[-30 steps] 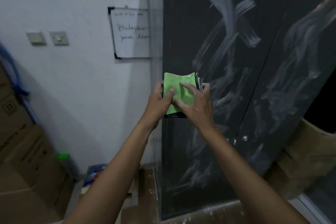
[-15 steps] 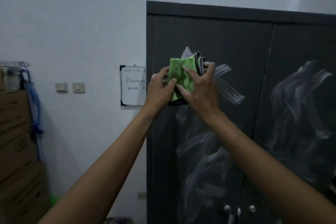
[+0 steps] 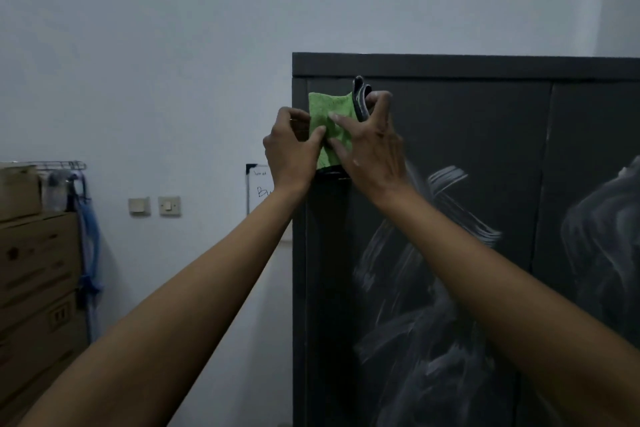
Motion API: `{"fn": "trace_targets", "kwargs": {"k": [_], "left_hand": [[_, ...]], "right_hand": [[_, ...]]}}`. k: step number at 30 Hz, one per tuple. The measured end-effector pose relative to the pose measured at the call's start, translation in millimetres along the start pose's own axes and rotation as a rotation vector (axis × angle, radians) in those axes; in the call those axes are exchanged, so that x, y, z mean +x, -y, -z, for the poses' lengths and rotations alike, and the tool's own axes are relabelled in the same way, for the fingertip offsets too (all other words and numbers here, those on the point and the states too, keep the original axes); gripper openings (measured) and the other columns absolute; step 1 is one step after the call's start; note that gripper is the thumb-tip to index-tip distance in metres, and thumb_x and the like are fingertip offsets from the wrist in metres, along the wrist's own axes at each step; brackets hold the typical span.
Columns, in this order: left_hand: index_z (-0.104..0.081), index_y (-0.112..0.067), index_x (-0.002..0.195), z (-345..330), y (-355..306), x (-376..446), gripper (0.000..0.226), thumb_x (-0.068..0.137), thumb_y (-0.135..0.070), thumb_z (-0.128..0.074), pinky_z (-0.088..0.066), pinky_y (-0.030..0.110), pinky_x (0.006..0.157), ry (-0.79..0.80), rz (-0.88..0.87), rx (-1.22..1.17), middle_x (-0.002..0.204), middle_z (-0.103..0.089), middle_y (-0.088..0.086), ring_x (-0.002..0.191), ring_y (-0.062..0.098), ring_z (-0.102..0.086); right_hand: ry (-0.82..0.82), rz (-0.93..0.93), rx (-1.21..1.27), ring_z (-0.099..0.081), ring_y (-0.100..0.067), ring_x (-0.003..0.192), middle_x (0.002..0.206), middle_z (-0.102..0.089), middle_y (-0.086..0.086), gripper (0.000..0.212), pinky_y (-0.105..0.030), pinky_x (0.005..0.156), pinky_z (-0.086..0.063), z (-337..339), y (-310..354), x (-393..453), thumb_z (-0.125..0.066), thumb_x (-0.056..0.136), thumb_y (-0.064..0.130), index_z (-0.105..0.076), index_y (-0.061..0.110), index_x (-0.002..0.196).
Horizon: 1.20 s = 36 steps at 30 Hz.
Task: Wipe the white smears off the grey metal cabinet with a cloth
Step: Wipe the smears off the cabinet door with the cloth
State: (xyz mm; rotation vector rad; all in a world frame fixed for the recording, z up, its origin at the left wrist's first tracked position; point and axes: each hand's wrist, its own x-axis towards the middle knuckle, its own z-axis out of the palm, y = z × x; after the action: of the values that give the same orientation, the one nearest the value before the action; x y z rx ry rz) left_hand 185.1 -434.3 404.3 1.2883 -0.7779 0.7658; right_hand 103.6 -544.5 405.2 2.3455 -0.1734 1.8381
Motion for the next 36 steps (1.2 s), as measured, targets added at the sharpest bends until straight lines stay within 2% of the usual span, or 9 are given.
{"fn": "trace_targets", "kwargs": {"k": [3, 6, 9, 11, 14, 21, 25, 27, 36], "left_hand": [[-0.077, -0.009, 0.102, -3, 6, 14, 0.019, 0.087, -0.02, -0.083, -0.059, 0.03, 0.086, 0.061, -0.089, 0.132, 0.098, -0.077, 0.002, 0.088, 0.014, -0.072], [-0.082, -0.014, 0.105, -2, 16, 17, 0.016, 0.091, -0.022, -0.079, -0.058, 0.031, 0.086, 0.061, -0.125, 0.154, 0.1, -0.077, 0.005, 0.089, 0.015, -0.071], [-0.081, -0.016, 0.108, -1, 24, 16, 0.02, 0.101, -0.029, -0.067, -0.049, 0.02, 0.076, 0.034, -0.135, 0.181, 0.1, -0.073, 0.006, 0.087, 0.016, -0.067], [-0.078, -0.016, 0.106, 2, 27, 17, 0.023, 0.105, -0.029, -0.059, -0.039, 0.009, 0.07, -0.007, -0.118, 0.178, 0.099, -0.07, 0.006, 0.083, 0.014, -0.064], [-0.074, -0.013, 0.102, 13, 30, 16, 0.023, 0.106, -0.023, -0.055, -0.041, 0.008, 0.073, -0.065, -0.114, 0.129, 0.099, -0.067, 0.004, 0.079, 0.007, -0.061], [-0.068, -0.013, 0.121, 37, 40, 20, 0.023, 0.106, -0.018, -0.051, -0.055, 0.034, 0.086, 0.006, -0.169, 0.202, 0.12, -0.06, 0.005, 0.099, 0.013, -0.063], [-0.058, -0.008, 0.136, 34, 46, 13, 0.035, 0.102, -0.007, -0.048, -0.042, 0.024, 0.1, 0.042, -0.125, 0.241, 0.136, -0.052, 0.009, 0.124, 0.02, -0.054], [-0.058, -0.007, 0.134, 31, 47, 7, 0.034, 0.101, -0.006, -0.048, -0.043, 0.032, 0.108, 0.056, -0.109, 0.24, 0.136, -0.051, 0.01, 0.128, 0.022, -0.05], [-0.059, -0.007, 0.128, 15, 47, -10, 0.032, 0.097, -0.002, -0.052, -0.047, 0.033, 0.102, 0.063, -0.214, 0.258, 0.131, -0.055, 0.011, 0.121, 0.021, -0.051]], "right_hand": [[0.038, -0.002, -0.064, -0.047, -0.031, 0.124, 0.137, -0.036, -0.017, 0.035, -0.036, 0.076, -0.06, -12, -4, 4, -0.066, 0.101, 0.034, -0.066, 0.022, 0.134], [0.071, 0.008, -0.187, -0.036, -0.034, 0.137, 0.146, -0.018, -0.013, 0.059, -0.041, 0.089, -0.052, -26, -2, -2, -0.057, 0.101, 0.053, -0.052, 0.019, 0.148], [0.167, -0.022, -0.296, -0.012, -0.037, 0.15, 0.157, -0.003, -0.016, 0.084, -0.05, 0.105, -0.042, -42, 5, -8, -0.05, 0.098, 0.064, -0.03, 0.013, 0.162], [0.16, -0.04, -0.278, -0.006, -0.036, 0.15, 0.158, 0.0, -0.018, 0.083, -0.054, 0.109, -0.041, -49, 10, -8, -0.049, 0.1, 0.06, -0.026, 0.011, 0.164], [0.117, -0.063, -0.248, -0.01, -0.038, 0.15, 0.163, -0.011, -0.022, 0.073, -0.058, 0.109, -0.039, -51, 12, 11, -0.046, 0.104, 0.049, -0.026, 0.013, 0.164], [0.032, -0.102, -0.195, -0.023, -0.043, 0.151, 0.165, -0.023, -0.023, 0.069, -0.056, 0.108, -0.042, -43, 13, 71, -0.048, 0.097, 0.021, -0.032, 0.017, 0.164], [0.187, 0.187, -0.241, -0.018, -0.036, 0.149, 0.167, -0.028, -0.016, 0.068, -0.05, 0.098, -0.043, -51, 20, 35, -0.044, 0.096, 0.021, -0.034, 0.017, 0.163], [0.24, 0.258, -0.229, -0.02, -0.035, 0.149, 0.166, -0.031, -0.016, 0.067, -0.05, 0.096, -0.044, -52, 16, 4, -0.045, 0.097, 0.022, -0.035, 0.014, 0.163], [0.187, 0.172, -0.279, -0.028, -0.037, 0.147, 0.164, -0.031, -0.012, 0.063, -0.054, 0.106, -0.042, -26, -34, -41, -0.047, 0.099, 0.018, -0.039, 0.014, 0.161]]}}
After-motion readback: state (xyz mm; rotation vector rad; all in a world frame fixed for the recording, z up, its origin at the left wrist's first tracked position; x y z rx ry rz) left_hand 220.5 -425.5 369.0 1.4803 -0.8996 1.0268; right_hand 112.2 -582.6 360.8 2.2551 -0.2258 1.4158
